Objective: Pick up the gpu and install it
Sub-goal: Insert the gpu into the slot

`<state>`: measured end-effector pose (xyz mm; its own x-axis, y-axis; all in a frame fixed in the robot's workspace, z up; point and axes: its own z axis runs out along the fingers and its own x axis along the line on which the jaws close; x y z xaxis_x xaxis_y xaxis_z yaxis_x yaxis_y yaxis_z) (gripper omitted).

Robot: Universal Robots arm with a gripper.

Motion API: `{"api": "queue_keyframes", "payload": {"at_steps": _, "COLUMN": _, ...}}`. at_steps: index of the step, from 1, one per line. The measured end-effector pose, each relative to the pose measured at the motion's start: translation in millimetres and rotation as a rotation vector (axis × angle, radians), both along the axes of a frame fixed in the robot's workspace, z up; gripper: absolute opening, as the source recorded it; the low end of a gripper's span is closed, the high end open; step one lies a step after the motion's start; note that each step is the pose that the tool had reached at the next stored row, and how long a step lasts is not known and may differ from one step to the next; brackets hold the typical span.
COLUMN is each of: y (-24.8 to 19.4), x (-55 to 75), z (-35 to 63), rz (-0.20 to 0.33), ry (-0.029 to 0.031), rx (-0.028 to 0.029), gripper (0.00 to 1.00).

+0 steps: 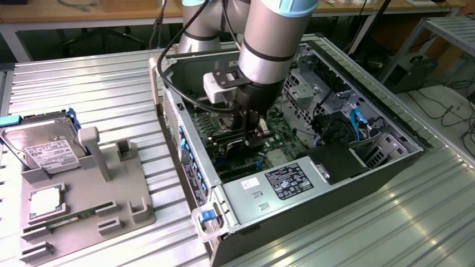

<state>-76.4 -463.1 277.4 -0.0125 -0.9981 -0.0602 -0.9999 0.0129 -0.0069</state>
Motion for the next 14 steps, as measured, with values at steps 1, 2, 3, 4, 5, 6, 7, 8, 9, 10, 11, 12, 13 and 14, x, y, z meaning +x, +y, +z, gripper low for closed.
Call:
{"api": "queue_keyframes", "payload": {"at_steps": 1, "y": 0.0, "x": 0.0, "z": 3.4, "rz": 0.0, "ry": -0.0023, "rx": 0.0, "gripper": 0.55}}
{"api": "queue_keyframes", "payload": {"at_steps": 2, "y": 0.0, "x": 0.0, "z": 5.6, "rz": 0.0, "ry": -0.0045, "rx": 0.0, "gripper": 0.55}}
{"api": "queue_keyframes", "payload": {"at_steps": 3, "y": 0.0, "x": 0.0, "z": 7.0, "rz": 0.0, "ry": -0.0064, "rx": -0.0001, "gripper": 0.55}}
{"api": "queue_keyframes", "payload": {"at_steps": 4, "y": 0.0, "x": 0.0, "z": 7.8, "rz": 0.0, "ry": -0.0079, "rx": -0.0001, "gripper": 0.55}}
{"api": "queue_keyframes", "payload": {"at_steps": 5, "y": 0.0, "x": 0.1, "z": 7.8, "rz": 0.0, "ry": -0.0084, "rx": 0.0001, "gripper": 0.55}}
{"api": "queue_keyframes", "payload": {"at_steps": 6, "y": 0.0, "x": 0.0, "z": 7.8, "rz": 0.0, "ry": -0.0085, "rx": 0.0001, "gripper": 0.54}}
{"api": "queue_keyframes", "payload": {"at_steps": 7, "y": 0.0, "x": 0.0, "z": 7.7, "rz": 0.0, "ry": -0.0085, "rx": 0.0001, "gripper": 0.47}}
{"api": "queue_keyframes", "payload": {"at_steps": 8, "y": 0.1, "x": 0.0, "z": 7.8, "rz": 0.0, "ry": -0.0085, "rx": 0.0001, "gripper": 0.47}}
{"api": "queue_keyframes", "payload": {"at_steps": 9, "y": 0.0, "x": 0.0, "z": 7.8, "rz": 0.0, "ry": -0.0085, "rx": 0.0001, "gripper": 0.4}}
{"api": "queue_keyframes", "payload": {"at_steps": 10, "y": 0.0, "x": 0.0, "z": 7.8, "rz": 0.0, "ry": -0.0085, "rx": 0.0, "gripper": 0.34}}
{"api": "queue_keyframes", "payload": {"at_steps": 11, "y": 0.0, "x": 0.0, "z": 7.8, "rz": 0.0, "ry": -0.0085, "rx": 0.0, "gripper": 0.29}}
{"api": "queue_keyframes", "payload": {"at_steps": 12, "y": 0.0, "x": 0.0, "z": 7.8, "rz": 0.0, "ry": -0.0084, "rx": 0.0, "gripper": 0.29}}
{"api": "queue_keyframes", "payload": {"at_steps": 13, "y": 0.0, "x": 0.0, "z": 7.8, "rz": 0.0, "ry": -0.0084, "rx": 0.0, "gripper": 0.22}}
{"api": "queue_keyframes", "payload": {"at_steps": 14, "y": 0.0, "x": 0.0, "z": 7.8, "rz": 0.0, "ry": -0.0085, "rx": 0.0, "gripper": 0.16}}
